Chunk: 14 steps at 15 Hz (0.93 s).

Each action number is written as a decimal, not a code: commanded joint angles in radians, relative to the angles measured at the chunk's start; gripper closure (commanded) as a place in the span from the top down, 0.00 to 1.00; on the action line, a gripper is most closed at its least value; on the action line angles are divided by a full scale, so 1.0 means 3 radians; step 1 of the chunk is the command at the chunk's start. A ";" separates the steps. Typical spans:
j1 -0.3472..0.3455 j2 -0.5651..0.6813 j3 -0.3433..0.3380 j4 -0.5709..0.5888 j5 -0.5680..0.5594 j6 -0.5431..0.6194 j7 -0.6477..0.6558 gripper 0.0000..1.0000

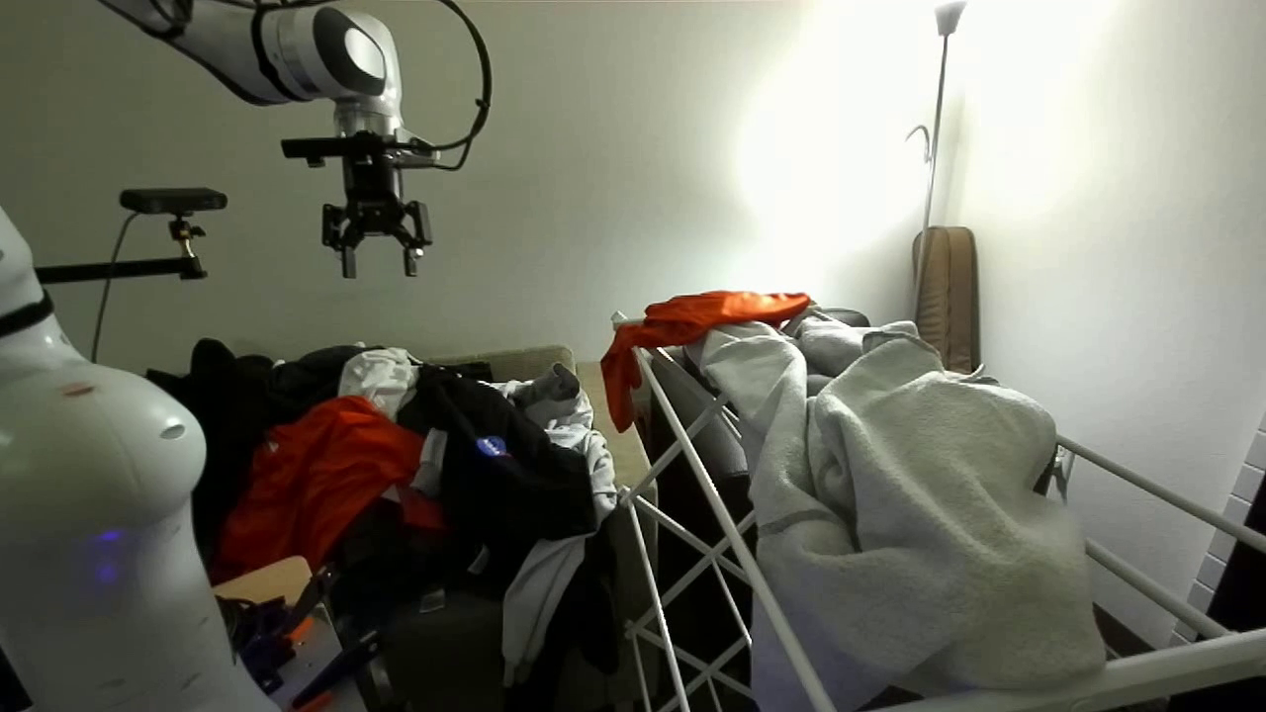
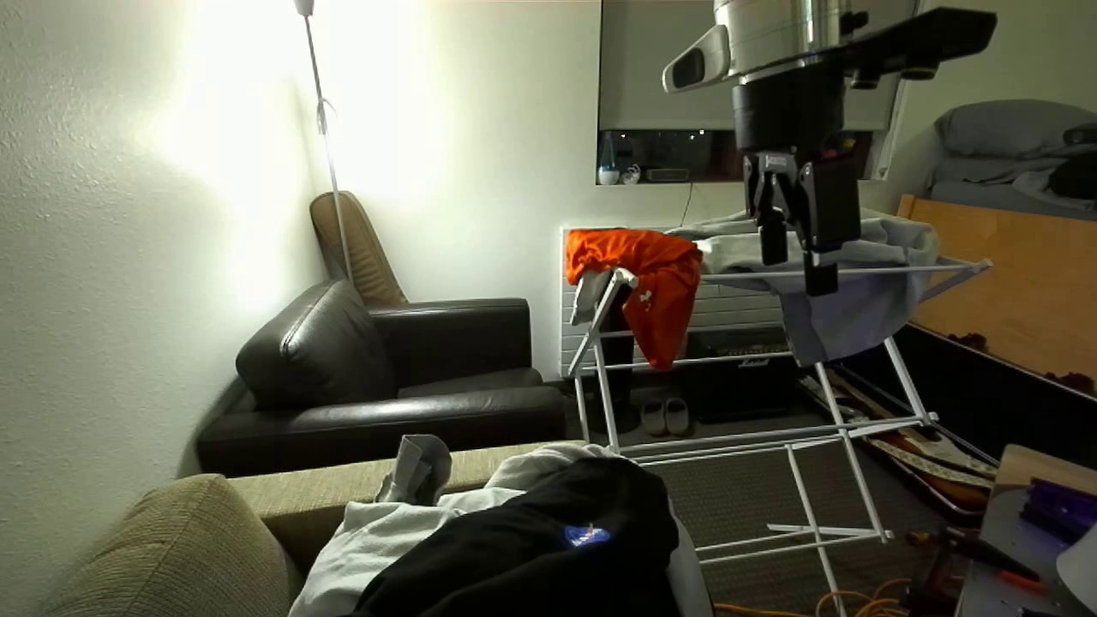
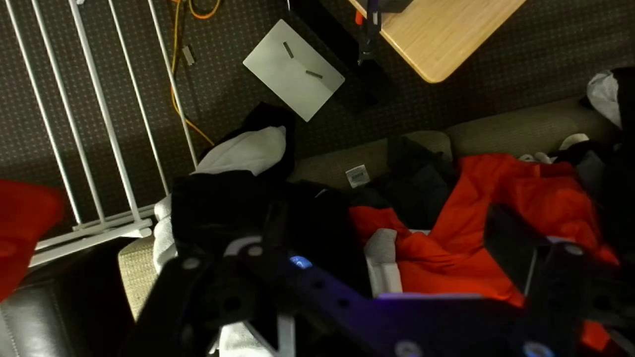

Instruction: Put the black shirt on the couch

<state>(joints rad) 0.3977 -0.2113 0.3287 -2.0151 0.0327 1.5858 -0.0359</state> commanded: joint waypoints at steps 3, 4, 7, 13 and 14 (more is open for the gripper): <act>-0.0201 -0.0228 -0.0035 -0.0262 -0.0009 0.0229 0.0282 1.00; -0.0232 -0.0234 -0.0048 -0.0278 -0.0012 0.0258 0.0308 1.00; -0.0315 -0.0249 -0.0094 -0.0325 -0.0003 0.0329 0.0369 1.00; -0.0458 -0.0349 -0.0224 -0.0453 0.0026 0.0477 0.0470 1.00; -0.0480 -0.0370 -0.0241 -0.0475 0.0028 0.0496 0.0493 1.00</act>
<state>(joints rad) 0.2750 -0.2664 0.2634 -2.0969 0.0327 1.6885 0.0778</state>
